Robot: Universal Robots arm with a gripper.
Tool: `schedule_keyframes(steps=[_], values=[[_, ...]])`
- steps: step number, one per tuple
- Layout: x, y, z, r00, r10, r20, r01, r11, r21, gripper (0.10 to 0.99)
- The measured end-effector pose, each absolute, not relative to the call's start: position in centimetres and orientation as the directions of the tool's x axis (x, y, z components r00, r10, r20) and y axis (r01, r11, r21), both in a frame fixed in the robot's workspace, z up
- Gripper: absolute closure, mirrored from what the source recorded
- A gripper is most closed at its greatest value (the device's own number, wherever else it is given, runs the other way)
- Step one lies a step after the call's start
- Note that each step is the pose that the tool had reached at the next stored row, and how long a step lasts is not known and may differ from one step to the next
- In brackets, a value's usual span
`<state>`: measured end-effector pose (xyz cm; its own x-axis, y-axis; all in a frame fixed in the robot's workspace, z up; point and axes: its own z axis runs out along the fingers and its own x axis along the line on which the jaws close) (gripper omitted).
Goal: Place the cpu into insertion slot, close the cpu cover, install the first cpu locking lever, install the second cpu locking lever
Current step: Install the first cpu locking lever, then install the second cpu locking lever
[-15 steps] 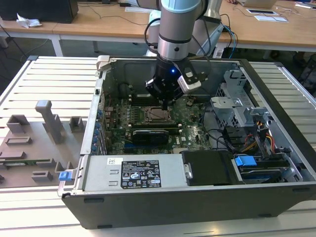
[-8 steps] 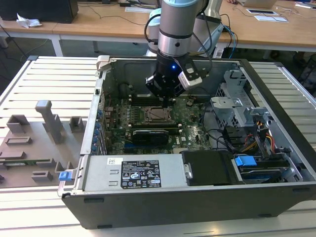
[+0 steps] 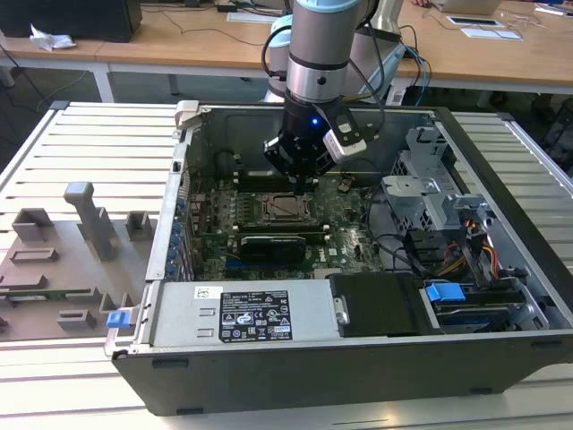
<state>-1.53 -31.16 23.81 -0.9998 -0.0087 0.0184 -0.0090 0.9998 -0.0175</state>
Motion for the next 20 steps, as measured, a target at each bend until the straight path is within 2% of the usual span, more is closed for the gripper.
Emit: schedule_keyframes(steps=[11, 20], values=[[0.0, -31.2, 23.8, -1.000, -0.009, 0.021, -0.009, 1.000, -0.018, 0.980], [0.0, -33.3, 23.8, -1.000, -0.009, 0.021, -0.009, 1.000, -0.018, 0.980]])
